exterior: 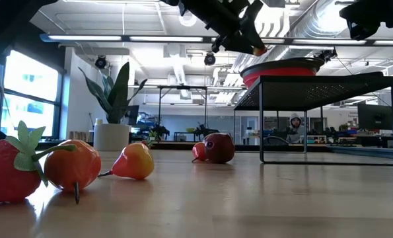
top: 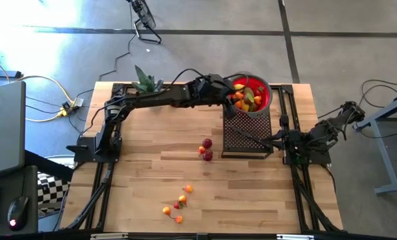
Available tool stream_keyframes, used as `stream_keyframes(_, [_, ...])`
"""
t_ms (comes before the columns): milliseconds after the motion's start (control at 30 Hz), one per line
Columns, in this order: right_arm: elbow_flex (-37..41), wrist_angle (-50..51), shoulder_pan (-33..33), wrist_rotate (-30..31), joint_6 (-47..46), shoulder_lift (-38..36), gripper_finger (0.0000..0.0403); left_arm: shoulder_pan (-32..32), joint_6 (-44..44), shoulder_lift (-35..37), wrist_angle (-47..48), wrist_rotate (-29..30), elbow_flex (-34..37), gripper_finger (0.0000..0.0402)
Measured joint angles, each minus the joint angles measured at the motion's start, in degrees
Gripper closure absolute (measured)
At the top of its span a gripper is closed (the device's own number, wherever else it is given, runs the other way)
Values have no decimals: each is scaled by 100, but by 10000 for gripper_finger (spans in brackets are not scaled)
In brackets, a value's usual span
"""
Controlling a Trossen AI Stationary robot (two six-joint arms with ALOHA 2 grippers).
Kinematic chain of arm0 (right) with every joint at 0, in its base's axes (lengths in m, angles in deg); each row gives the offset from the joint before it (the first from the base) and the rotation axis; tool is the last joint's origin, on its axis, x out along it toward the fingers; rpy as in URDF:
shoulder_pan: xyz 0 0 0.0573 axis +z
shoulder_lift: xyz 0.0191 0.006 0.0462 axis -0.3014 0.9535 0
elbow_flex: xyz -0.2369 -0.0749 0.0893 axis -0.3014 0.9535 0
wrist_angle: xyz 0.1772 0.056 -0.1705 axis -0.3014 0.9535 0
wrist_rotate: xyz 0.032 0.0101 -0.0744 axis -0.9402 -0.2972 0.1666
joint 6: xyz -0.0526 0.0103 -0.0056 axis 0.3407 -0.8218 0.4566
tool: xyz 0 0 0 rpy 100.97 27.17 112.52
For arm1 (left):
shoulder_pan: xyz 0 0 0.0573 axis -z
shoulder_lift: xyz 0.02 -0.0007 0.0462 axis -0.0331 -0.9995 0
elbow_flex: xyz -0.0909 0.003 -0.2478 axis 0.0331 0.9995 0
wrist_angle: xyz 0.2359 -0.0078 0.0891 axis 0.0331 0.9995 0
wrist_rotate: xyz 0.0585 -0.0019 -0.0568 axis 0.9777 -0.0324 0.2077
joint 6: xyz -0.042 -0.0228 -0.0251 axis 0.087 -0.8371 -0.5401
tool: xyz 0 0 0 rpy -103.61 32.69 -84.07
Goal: Pick & Place Fruit
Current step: Put the pear into the strainer bowl on the shelf
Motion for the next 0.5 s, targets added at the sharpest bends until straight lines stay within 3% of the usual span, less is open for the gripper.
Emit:
stream_keyframes(233, [0,0,-1,0,-12,0,400,6,8,1,-24,18,0,245])
stream_keyframes(333, [0,0,-1,0,-14,0,400,-29,8,0,-32,320,0,242])
stream_keyframes(500, [0,-6,0,0,-16,-2,400,-117,5,-174,-152,519,11,213])
